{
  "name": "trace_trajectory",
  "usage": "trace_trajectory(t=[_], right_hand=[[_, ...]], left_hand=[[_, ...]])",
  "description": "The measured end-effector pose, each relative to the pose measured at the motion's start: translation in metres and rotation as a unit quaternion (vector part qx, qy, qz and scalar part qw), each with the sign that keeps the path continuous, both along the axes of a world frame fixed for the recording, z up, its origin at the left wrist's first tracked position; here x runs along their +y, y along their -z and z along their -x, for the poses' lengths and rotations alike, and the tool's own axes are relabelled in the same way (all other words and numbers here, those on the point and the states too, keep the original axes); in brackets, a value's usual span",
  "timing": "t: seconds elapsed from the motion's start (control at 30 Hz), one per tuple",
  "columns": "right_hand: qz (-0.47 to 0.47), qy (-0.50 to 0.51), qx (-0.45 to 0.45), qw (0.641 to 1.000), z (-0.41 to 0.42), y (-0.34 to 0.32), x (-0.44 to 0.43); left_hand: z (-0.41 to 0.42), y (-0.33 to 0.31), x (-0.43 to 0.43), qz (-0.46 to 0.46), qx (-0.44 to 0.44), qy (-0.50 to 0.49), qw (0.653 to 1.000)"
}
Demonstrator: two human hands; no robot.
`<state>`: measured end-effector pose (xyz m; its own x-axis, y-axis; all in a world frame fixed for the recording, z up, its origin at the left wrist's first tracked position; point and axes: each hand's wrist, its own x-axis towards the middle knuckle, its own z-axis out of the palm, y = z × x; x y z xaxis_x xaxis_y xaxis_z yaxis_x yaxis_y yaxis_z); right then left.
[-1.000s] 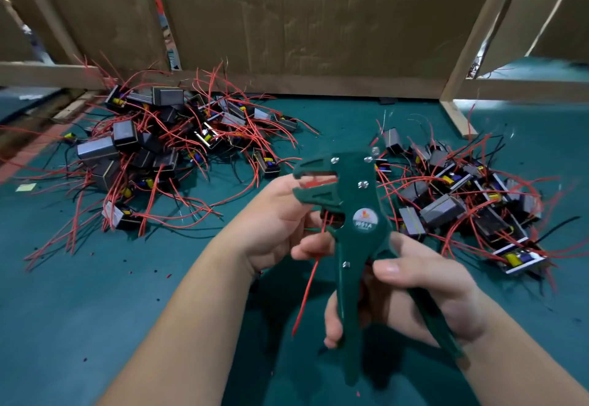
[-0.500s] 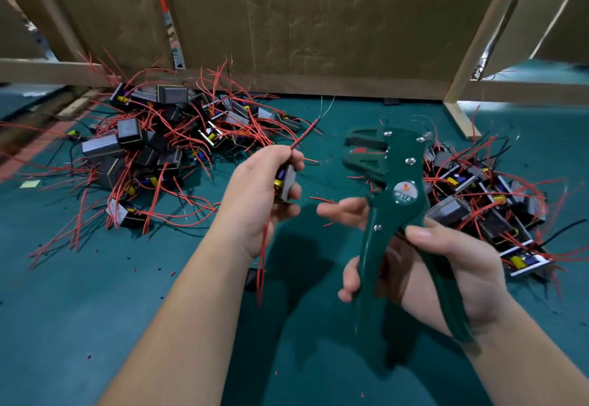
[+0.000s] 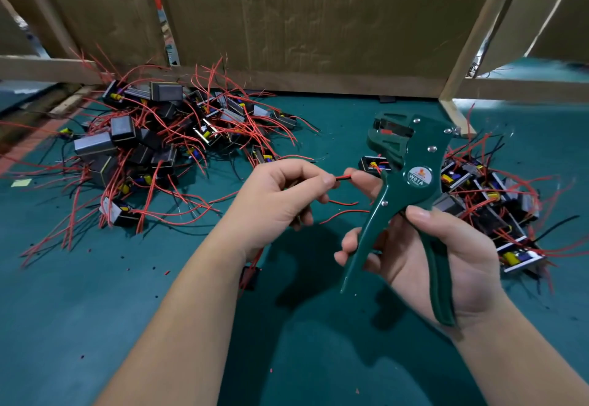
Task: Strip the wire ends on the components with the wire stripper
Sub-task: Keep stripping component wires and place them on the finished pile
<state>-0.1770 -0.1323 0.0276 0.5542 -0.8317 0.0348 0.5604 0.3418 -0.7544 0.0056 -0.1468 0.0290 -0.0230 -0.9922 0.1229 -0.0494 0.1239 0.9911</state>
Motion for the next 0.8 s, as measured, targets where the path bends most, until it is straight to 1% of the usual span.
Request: trace_trajectory(t=[0.1,0.27,0.4,0.5,0.67,0.73,0.8], right_hand=[[-0.001,0.002,0.008,1.000,-0.001,0.000,0.001],[0.008,0.006,0.018,1.000,-0.002,0.000,0.003],[0.010,0.012,0.014,1.000,-0.003,0.000,0.003],[-0.001,0.023,0.025,0.999,0.000,0.000,0.002],[0.013,0.007,0.015,1.000,0.000,0.001,0.000],[0.010,-0.025,-0.003,1.000,0.004,0.000,-0.002],[0.000,-0.063,-0.038,0.997,0.012,-0.003,-0.004]], left_hand=[[0.003,0.002,0.000,-0.010,0.006,-0.033,0.999],[0.002,0.002,-0.003,-0.020,0.053,-0.074,0.996],[0.002,0.003,-0.002,-0.007,0.053,-0.035,0.998],[0.001,0.004,-0.002,0.005,0.032,-0.008,0.999],[0.000,0.004,-0.001,0.013,0.030,-0.009,0.999],[-0.001,0.002,-0.001,0.010,0.045,-0.017,0.999],[-0.003,0.001,-0.002,-0.001,0.094,-0.027,0.995]])
